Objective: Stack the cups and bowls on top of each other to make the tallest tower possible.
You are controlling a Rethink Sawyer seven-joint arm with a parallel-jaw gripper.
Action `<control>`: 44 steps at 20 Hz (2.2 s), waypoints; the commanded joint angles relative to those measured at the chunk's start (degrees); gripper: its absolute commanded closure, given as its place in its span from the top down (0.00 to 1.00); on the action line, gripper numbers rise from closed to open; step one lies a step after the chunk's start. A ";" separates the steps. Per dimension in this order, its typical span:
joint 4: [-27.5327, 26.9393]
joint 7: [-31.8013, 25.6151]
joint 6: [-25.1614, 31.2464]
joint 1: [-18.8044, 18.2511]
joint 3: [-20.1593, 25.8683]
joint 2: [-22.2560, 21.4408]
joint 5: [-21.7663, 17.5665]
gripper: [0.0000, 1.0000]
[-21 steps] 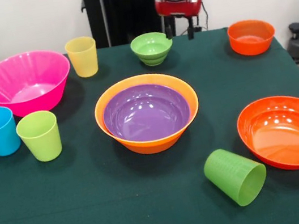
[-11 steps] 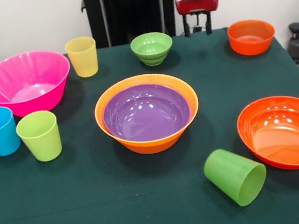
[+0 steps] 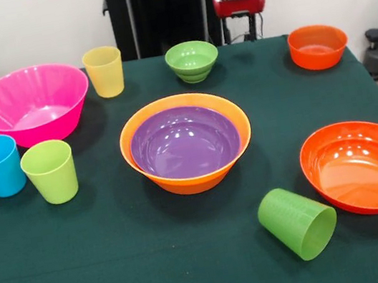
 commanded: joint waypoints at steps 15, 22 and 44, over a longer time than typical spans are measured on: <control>-4.90 -2.19 24.64 -6.46 10.21 -15.75 6.03 1.00; -11.04 1.57 19.79 -2.97 5.03 -10.83 3.39 1.00; -11.11 -4.73 14.98 -14.34 12.53 -2.52 -3.06 1.00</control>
